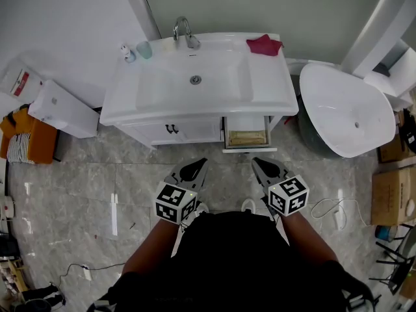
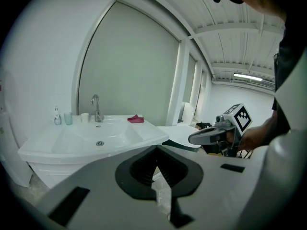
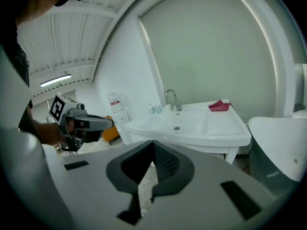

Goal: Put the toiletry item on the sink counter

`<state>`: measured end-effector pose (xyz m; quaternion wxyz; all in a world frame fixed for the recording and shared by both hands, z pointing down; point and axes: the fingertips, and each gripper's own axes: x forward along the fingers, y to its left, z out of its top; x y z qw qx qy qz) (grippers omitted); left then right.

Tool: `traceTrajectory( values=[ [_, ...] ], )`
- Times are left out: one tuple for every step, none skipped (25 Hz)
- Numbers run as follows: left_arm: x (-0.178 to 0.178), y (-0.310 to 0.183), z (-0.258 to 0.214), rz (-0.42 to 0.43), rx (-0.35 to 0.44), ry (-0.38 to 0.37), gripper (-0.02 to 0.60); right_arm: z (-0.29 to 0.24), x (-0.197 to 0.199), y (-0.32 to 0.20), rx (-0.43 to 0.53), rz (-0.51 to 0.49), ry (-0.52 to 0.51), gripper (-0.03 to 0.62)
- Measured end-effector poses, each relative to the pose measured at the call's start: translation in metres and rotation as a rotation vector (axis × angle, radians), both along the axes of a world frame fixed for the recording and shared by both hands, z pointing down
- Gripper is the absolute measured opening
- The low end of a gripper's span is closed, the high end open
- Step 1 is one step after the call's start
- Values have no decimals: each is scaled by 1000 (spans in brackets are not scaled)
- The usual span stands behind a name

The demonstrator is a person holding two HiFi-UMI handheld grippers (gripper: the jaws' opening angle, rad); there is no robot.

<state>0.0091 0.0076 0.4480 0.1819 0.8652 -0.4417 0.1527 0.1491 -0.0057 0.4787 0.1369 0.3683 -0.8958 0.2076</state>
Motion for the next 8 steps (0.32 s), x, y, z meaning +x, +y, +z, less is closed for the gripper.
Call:
traceTrajectory(
  values=[
    [0,0,0,0,-2,0,5,0,0,0,0,1,-1,3],
    [0,1,1,1,-4,0,5,0,0,0,0,1,-1,3],
    [1,2,1,2,-3,-1,5,0,0,1,0,2,-1,3],
    [1,2,1,3,-2,-2,5,0,0,1,1,2,-1,3],
    [1,3,1,4,-1,-2,5,0,0,2,1,2,0,3],
    [1,3,1,4,0,-2,5,0,0,2,1,2,0,3],
    [1,3,1,4,1,-2,5,0,0,3,1,2,0,3],
    [1,3,1,5,2,-1,5,0,0,3,2,2,0,3]
  ],
)
